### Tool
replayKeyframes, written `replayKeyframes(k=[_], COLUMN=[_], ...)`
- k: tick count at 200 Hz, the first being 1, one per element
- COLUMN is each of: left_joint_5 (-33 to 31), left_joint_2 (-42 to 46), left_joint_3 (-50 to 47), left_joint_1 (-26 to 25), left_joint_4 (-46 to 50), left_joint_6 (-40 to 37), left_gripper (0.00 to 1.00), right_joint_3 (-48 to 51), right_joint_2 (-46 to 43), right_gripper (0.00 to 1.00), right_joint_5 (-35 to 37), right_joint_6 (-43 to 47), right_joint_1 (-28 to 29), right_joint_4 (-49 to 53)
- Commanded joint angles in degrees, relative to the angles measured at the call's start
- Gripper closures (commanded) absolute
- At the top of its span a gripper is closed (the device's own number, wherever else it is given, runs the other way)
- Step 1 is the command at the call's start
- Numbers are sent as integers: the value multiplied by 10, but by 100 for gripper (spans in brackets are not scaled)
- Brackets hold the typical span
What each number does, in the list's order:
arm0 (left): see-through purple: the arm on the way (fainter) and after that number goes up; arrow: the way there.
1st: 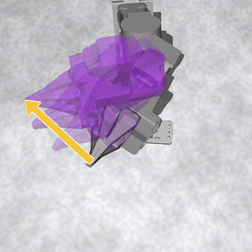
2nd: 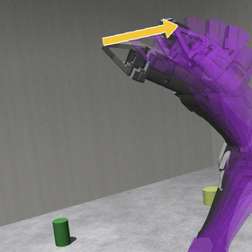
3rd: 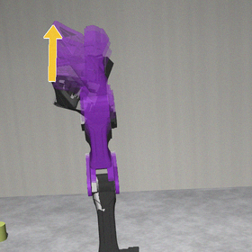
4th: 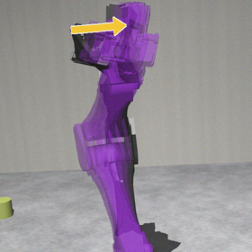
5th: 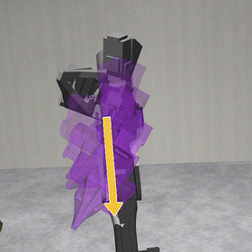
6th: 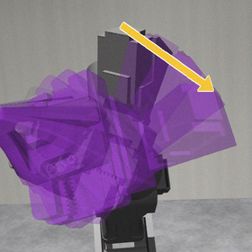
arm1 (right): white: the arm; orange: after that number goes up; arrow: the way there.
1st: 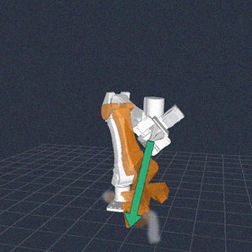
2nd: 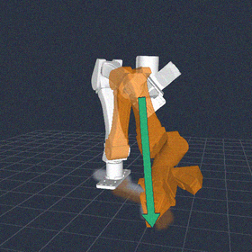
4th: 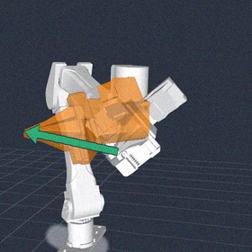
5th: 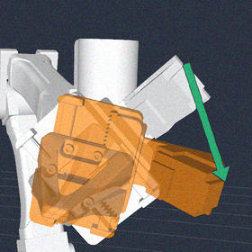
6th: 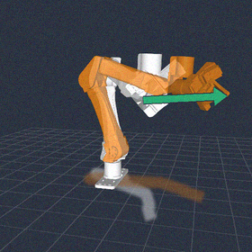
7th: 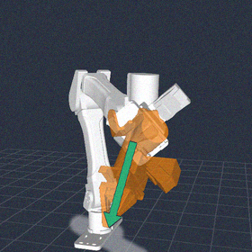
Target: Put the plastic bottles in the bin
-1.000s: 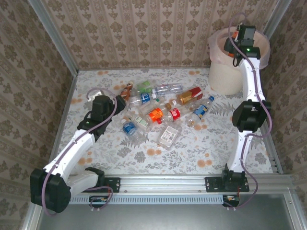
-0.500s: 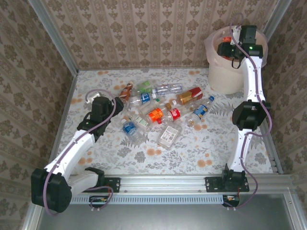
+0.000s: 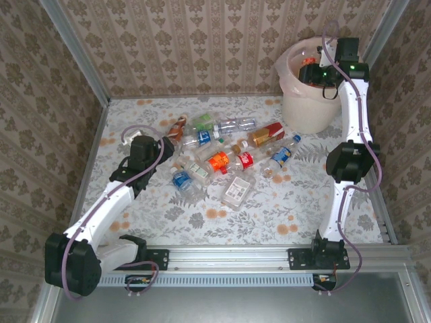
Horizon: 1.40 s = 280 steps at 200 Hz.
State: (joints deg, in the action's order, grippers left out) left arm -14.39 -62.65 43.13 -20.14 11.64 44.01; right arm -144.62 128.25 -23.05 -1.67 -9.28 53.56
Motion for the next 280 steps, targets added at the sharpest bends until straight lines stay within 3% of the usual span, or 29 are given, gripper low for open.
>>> replayKeyframes(k=[1, 29, 57, 127, 180, 236, 280], left_joint_5=[0, 4, 1, -3, 11, 63, 57], left_joint_2=[-4, -7, -6, -6, -31, -110, -134], left_joint_3=[11, 12, 12, 6, 4, 55, 72], left_joint_1=[4, 5, 6, 6, 8, 9, -16], left_joint_4=[7, 7, 10, 9, -1, 25, 137], left_joint_6=[9, 9, 6, 2, 3, -15, 93], left_gripper=[0, 0, 0, 0, 0, 0, 0], right_joint_3=[-15, -14, -11, 75, 138, 326, 476], right_joint_2=[-22, -25, -28, -115, -188, -321, -442], right_gripper=[45, 42, 30, 10, 3, 0, 0], right_joint_5=[-68, -106, -112, -52, 1, 25, 49], right_joint_6=[7, 8, 17, 28, -3, -71, -89], right_joint_1=[0, 1, 1, -5, -5, -2, 7], right_joint_4=[40, 42, 48, 12, -14, -153, -254])
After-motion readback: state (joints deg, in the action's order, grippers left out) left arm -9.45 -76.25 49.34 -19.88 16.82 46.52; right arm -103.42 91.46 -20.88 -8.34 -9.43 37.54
